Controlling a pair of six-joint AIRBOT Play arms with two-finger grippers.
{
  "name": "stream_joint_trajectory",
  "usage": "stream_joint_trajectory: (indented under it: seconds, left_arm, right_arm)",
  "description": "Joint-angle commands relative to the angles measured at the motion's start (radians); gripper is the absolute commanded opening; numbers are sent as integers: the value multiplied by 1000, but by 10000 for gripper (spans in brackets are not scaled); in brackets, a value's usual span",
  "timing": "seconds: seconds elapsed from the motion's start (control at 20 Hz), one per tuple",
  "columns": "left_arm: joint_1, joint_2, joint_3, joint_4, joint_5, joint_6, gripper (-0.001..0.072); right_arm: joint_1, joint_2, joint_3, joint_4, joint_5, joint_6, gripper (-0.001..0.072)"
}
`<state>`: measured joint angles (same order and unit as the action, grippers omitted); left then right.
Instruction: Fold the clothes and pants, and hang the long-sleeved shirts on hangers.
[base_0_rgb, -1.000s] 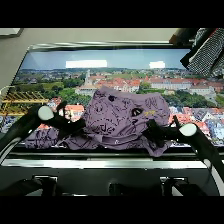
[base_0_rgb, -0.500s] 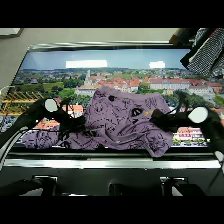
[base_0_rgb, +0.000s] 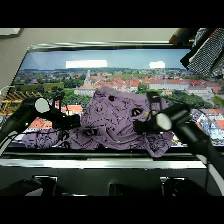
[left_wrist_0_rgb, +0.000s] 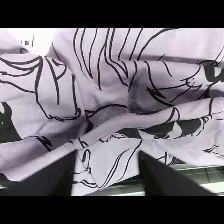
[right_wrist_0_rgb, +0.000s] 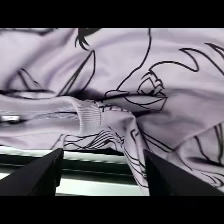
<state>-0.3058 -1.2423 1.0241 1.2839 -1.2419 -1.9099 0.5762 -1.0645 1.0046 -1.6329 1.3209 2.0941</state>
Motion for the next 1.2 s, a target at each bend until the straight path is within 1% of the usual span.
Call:
stream_joint_trajectory:
  seconds: [0.0, 0.15, 0.55, 0.65, 0.75, 0.8, 0.85, 0.9, 0.95, 1.05, 1.15]
  left_arm:
    - [1, 6, 1, 9, 0, 0, 476]
    - [1, 6, 1, 12, 1, 0, 475]
    - [1, 6, 1, 31, 1, 0, 476]
    - [1, 6, 1, 30, 0, 0, 476]
    - [1, 6, 1, 31, 1, 1, 477]
    - [1, 5, 1, 31, 0, 4, 481]
    - [1, 6, 1, 31, -3, 4, 560]
    - [1, 5, 1, 34, -8, 4, 659]
    - [1, 6, 1, 43, -12, 3, 676]
    - [1, 6, 1, 57, -19, 3, 675]
    - [1, 6, 1, 56, -23, 3, 676]
  right_arm:
    - [89, -103, -10, -109, -24, 95, 586]
    - [89, -143, -10, -125, -86, 95, 584]
    - [89, -209, -10, -123, -77, 95, 579]
    - [89, -214, -10, -126, -83, 96, 469]
    - [89, -214, -12, -125, -95, 111, 378]
    - [89, -214, -14, -124, -93, 116, 348]
    - [89, -214, -14, -118, -80, 121, 353]
    - [89, -214, -14, -106, -69, 121, 355]
    - [89, -214, -14, -95, -60, 121, 357]
    - [89, -214, -14, -80, -55, 120, 416]
    - [89, -214, -14, -81, -55, 121, 411]
